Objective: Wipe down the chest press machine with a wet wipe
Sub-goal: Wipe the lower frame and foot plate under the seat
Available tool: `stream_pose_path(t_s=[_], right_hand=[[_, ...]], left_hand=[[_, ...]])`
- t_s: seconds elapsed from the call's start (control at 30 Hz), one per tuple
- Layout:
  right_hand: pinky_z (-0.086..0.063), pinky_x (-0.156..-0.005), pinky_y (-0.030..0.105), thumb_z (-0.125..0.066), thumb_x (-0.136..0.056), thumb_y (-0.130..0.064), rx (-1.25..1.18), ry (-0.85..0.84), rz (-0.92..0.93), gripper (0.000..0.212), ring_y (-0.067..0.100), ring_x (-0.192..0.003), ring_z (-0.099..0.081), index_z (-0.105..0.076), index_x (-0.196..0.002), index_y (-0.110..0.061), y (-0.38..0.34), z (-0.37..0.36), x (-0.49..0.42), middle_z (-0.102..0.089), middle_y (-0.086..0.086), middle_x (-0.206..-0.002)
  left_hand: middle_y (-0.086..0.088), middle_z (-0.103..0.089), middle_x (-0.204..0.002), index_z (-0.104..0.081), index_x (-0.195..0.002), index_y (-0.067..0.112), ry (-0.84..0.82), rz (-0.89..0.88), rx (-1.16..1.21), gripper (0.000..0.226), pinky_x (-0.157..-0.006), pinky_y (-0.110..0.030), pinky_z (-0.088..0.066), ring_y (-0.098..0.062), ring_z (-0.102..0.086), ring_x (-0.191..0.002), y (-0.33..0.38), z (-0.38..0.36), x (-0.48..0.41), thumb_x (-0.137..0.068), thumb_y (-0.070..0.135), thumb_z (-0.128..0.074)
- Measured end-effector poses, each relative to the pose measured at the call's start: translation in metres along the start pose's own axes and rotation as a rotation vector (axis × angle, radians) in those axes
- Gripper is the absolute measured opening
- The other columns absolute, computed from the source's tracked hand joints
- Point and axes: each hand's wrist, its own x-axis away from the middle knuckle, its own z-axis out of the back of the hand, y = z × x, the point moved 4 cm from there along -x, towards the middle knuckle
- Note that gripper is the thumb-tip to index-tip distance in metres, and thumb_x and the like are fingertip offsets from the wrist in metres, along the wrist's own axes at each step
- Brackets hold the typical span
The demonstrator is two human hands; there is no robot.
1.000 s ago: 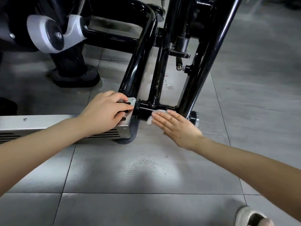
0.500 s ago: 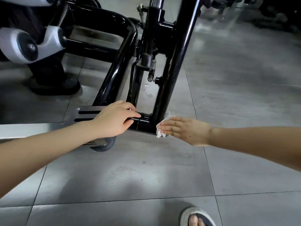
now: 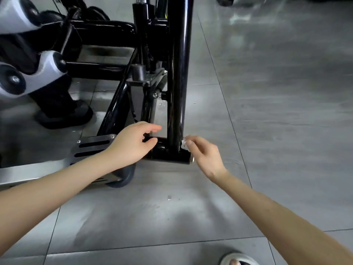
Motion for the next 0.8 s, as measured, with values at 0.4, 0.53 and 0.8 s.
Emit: stream_pose_path(t_s=[0.4,0.53,0.8], right_hand=[[-0.051,-0.076,0.012,-0.056,-0.084,0.015,-0.509,0.214,-0.23,0.036,0.001,-0.087,-0.065,-0.062,-0.109,-0.01,-0.022,-0.007,-0.007,-0.067,0.0,-0.102],[-0.05,-0.092,0.021,-0.053,-0.092,0.004,-0.691,0.351,-0.161,0.033,0.008,-0.101,-0.064,-0.058,-0.121,-0.011,-0.06,-0.002,-0.025,-0.066,0.004,-0.118],[-0.025,-0.114,0.021,-0.029,-0.099,0.008,-0.689,0.187,0.221,0.057,0.002,-0.138,-0.03,-0.019,-0.147,-0.022,-0.108,0.006,-0.031,-0.03,-0.001,-0.153]], left_hand=[[0.012,-0.061,-0.115,-0.061,-0.11,0.036,-0.031,0.195,0.644,0.052,-0.1,-0.03,-0.045,-0.001,-0.057,-0.107,0.038,0.015,-0.011,-0.089,-0.009,-0.045],[0.005,-0.056,-0.127,-0.058,-0.103,0.042,-0.069,0.196,0.687,0.057,-0.1,-0.035,-0.046,-0.01,-0.055,-0.115,0.032,0.015,-0.012,-0.088,-0.011,-0.043],[0.013,-0.06,-0.119,-0.056,-0.123,0.03,-0.111,0.165,0.605,0.048,-0.101,-0.033,-0.044,-0.008,-0.056,-0.114,0.023,0.024,-0.012,-0.091,-0.004,-0.045]])
